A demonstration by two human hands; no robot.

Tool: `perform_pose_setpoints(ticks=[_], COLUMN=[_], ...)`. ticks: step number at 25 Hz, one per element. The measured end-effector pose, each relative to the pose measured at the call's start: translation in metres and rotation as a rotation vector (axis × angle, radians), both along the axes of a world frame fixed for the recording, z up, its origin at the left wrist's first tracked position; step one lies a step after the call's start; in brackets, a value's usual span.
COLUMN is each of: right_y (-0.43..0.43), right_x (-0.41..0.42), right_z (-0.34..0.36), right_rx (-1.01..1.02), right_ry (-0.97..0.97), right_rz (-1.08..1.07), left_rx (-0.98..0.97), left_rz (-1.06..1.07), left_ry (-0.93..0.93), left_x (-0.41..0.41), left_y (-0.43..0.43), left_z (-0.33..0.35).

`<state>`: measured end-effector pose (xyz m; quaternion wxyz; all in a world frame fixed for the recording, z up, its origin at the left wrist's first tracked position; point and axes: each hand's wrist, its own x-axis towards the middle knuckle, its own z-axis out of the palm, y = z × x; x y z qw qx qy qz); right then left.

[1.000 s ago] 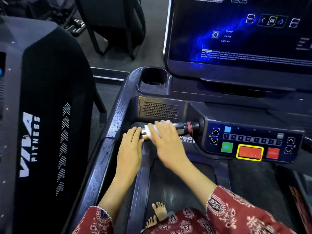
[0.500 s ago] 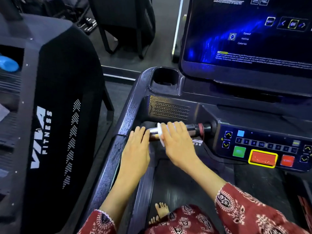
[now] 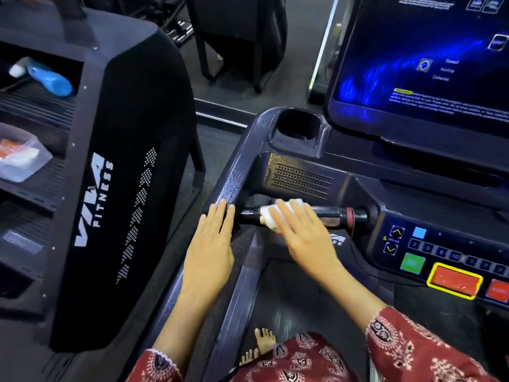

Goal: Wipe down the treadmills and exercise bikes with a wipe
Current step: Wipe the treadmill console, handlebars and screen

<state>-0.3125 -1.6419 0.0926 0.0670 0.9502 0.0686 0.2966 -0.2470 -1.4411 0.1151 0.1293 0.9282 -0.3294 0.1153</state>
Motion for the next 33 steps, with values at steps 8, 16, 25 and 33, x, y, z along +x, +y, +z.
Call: perform_pose_setpoints(ticks=[8,16,25,33], right_y=[0.039,-0.036,-0.014,-0.035], right_x=[0.034,-0.037,0.003,-0.053], right_z=[-0.012,0.004,0.008,0.018], right_rx=[0.003,-0.034,-0.059,0.013], right_ry=[0.073,0.003,0.072,0.077], right_rz=[-0.009,-0.271,-0.09,-0.509], left_rx=[0.025,0.008,-0.006,-0.159], left_rz=[0.014,-0.004,-0.198,-0.252], left_ry=[0.022,-0.008,0.089,0.158], left_x=[0.0,-0.001,0.002,0.005], left_y=[0.0,-0.007,-0.05,-0.072], left_z=[-0.001,0.003,-0.001,-0.001])
